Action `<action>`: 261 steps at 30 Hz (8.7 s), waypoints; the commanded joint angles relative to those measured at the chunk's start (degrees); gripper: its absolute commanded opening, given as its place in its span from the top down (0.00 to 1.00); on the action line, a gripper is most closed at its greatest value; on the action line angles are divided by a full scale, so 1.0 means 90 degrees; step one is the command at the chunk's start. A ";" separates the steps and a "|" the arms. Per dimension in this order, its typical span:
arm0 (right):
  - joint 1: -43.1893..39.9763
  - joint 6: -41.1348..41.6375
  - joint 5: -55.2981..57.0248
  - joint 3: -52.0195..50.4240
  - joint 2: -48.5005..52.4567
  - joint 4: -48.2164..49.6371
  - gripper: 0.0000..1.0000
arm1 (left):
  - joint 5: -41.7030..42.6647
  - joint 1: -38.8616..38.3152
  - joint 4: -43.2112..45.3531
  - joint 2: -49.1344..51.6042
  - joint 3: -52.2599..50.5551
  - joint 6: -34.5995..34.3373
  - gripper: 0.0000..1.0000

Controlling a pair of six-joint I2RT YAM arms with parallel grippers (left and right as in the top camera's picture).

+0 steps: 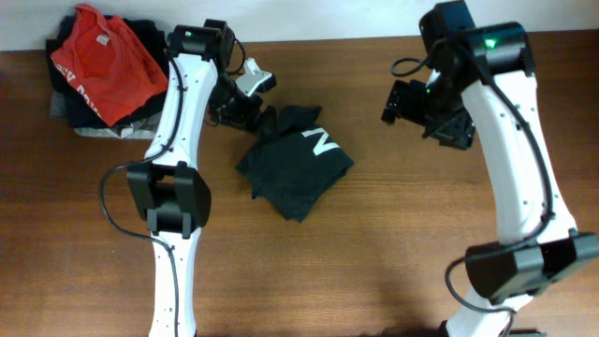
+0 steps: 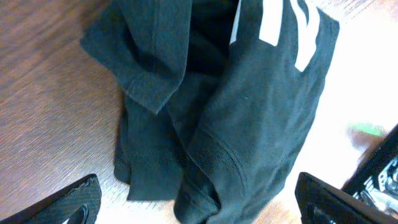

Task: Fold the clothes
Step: 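Retract the right gripper rightward and move the left gripper toward the bundle, then grasp the folded green bundle's left side with the left gripper, then carry the bundle with the left gripper to the clothes stack at back-left, then lower the bundle onto the stack and open the left gripper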

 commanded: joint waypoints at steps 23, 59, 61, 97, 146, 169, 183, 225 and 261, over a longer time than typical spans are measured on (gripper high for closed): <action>0.0510 0.0010 0.0100 -0.1445 -0.1209 -0.0036 0.01 | 0.1183 -0.0044 -0.0015 0.1474 -0.0034 0.1013 0.01; 0.0510 0.0010 0.0386 -0.1445 -0.1207 0.0058 0.01 | 0.2851 -0.0289 0.0430 0.1472 -0.1163 0.1319 1.00; 0.0510 0.0010 0.0389 -0.1445 -0.1207 0.0056 0.01 | 0.3084 -0.0199 0.0495 0.1472 -0.1044 0.1294 1.00; 0.0510 -0.0015 0.0505 -0.1445 -0.1207 0.0027 0.01 | 0.0784 0.0782 0.2144 0.1472 0.2550 0.0160 1.00; 0.0510 -0.0010 0.0500 -0.1445 -0.1207 -0.0034 0.01 | -0.0022 0.3390 0.3247 0.0495 0.3383 -0.0495 1.00; 0.0510 -0.0010 0.0447 -0.1445 -0.1207 -0.0036 0.01 | -0.0855 0.3971 0.3854 0.0993 0.2795 -0.0877 0.46; 0.0510 -0.0012 0.0464 -0.1445 -0.1207 -0.0034 0.01 | -0.1256 0.4284 0.3643 0.0782 0.3164 -0.2181 0.01; 0.0510 -0.0444 0.0644 -0.1445 -0.1207 0.0061 0.01 | -0.2307 0.3351 0.5838 0.2448 0.3310 -0.2208 0.98; 0.0510 -0.0444 0.0641 -0.1445 -0.1207 0.0102 0.01 | -0.2283 0.2718 0.7140 0.1297 0.0194 -0.2538 0.69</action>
